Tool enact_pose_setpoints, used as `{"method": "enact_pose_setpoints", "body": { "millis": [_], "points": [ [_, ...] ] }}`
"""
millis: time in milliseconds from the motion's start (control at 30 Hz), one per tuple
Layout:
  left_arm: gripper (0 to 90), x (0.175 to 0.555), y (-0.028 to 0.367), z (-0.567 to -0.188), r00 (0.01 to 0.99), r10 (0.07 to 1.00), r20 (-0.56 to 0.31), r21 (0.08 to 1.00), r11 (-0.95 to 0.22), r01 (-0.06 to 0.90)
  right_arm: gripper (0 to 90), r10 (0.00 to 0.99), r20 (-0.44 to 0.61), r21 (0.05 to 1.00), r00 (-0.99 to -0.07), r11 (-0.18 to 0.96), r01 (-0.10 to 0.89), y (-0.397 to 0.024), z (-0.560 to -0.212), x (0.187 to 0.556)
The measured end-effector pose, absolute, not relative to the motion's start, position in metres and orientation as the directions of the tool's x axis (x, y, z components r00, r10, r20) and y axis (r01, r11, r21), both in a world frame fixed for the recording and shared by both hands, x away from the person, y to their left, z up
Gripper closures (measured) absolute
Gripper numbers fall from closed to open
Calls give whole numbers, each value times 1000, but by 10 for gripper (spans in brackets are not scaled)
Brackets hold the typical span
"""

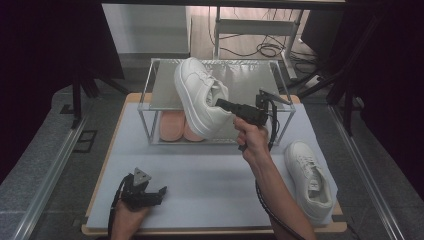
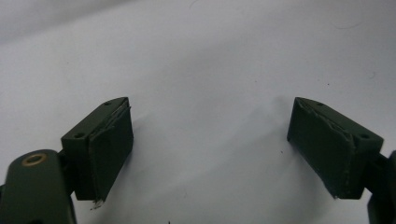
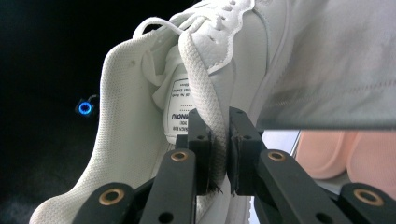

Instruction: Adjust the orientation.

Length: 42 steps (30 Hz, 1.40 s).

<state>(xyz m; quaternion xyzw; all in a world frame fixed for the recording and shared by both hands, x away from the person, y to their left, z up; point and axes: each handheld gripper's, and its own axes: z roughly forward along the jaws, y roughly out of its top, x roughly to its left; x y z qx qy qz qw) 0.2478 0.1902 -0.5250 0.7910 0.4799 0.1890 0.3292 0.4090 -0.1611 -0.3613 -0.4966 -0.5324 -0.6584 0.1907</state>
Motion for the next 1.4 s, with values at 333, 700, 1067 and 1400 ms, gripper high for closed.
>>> {"method": "enact_pose_setpoints", "body": {
  "millis": [333,700,1067,1400],
  "points": [
    [149,248,190,-525,468,884,-15,703,-323,634,817,328,865,496,-380,-439,749,-153,-366,422],
    [149,248,190,-525,468,884,-15,702,-324,634,808,380,863,496,-334,-507,705,-157,-365,429],
    [152,247,190,-525,470,883,-11,702,-328,632,684,370,870,487,-326,-535,690,-152,-363,430],
    [155,247,190,-525,471,882,-11,703,-329,631,542,388,815,576,-431,-455,679,-136,-353,431]
  ]
}}
